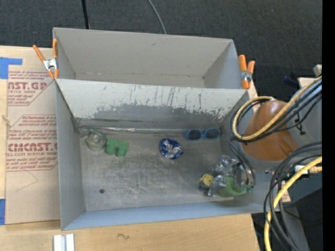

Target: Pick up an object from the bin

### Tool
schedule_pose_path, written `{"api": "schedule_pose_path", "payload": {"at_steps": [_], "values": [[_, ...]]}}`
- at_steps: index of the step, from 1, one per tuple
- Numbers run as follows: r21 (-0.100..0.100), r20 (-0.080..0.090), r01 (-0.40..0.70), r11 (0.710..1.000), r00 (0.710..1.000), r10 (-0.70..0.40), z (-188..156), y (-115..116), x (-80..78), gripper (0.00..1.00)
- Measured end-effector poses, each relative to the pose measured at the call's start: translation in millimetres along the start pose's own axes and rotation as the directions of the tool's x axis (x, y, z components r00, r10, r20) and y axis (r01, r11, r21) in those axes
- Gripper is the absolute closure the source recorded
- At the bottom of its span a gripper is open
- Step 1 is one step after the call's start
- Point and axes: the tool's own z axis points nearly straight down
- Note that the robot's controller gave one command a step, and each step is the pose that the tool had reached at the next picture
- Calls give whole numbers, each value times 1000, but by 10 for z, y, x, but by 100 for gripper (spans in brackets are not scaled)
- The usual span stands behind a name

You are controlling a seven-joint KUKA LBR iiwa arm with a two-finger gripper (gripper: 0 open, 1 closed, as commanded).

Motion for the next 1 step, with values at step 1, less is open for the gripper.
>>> {"api": "schedule_pose_path", "payload": {"at_steps": [1], "values": [[0, 6, 1, 1000, 1000, -1, -971, 11, -19, 100]]}}
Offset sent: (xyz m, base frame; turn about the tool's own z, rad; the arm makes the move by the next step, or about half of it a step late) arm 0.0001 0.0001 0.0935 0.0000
